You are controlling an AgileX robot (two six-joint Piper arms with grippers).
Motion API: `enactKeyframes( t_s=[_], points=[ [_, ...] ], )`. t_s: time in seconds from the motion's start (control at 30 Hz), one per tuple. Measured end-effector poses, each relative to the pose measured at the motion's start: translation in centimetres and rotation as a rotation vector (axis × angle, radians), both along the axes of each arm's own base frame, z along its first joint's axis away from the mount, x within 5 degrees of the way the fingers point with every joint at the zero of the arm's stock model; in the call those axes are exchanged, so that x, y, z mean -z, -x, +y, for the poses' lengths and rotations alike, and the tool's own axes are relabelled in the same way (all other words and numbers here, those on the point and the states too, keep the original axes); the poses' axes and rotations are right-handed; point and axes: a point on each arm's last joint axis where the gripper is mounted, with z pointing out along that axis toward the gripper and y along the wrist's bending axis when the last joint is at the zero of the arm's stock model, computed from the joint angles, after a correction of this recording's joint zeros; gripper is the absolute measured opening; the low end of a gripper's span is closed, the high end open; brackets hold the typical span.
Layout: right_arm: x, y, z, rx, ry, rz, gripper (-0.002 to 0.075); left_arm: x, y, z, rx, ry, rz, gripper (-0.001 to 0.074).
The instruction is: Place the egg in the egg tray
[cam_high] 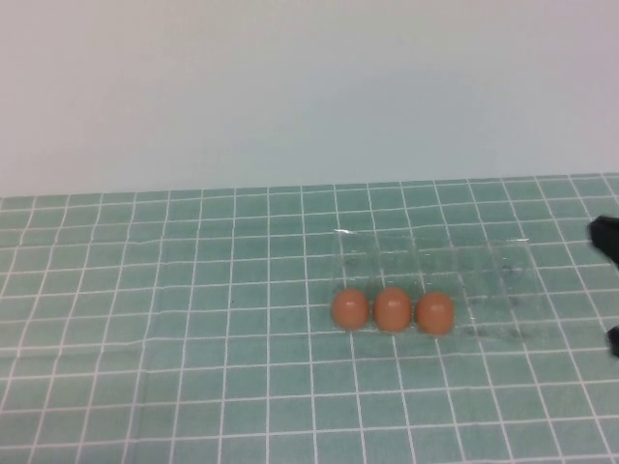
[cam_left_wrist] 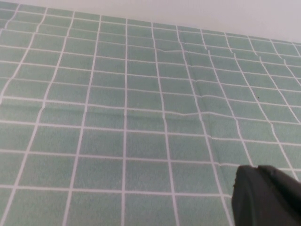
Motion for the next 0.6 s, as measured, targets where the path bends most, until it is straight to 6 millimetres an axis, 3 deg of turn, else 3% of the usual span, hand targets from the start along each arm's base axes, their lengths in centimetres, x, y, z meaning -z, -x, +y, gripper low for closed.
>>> enactKeyframes(
  t_s=[0.17,0.37,0.47,0.6],
  points=[
    [-2.7,1.5,-4.1,0.183,-0.051,-0.137,0.0003,0.0,0.0,0.0,0.000,0.000,0.000,-0.0001],
    [-6.2,7.7,-8.5,0.446,-0.162,-0.377,0.0003,0.0,0.0,0.0,0.000,0.000,0.000,-0.0001],
    [-5.9,10.3,-9.2,0.535,-0.171,-0.357,0.0003,0.0,0.0,0.0,0.000,0.000,0.000,-0.0001],
    [-3.4,12.7,-9.2,0.576,-0.144,-0.252,0.0003,0.0,0.0,0.0,0.000,0.000,0.000,-0.0001]
  ],
)
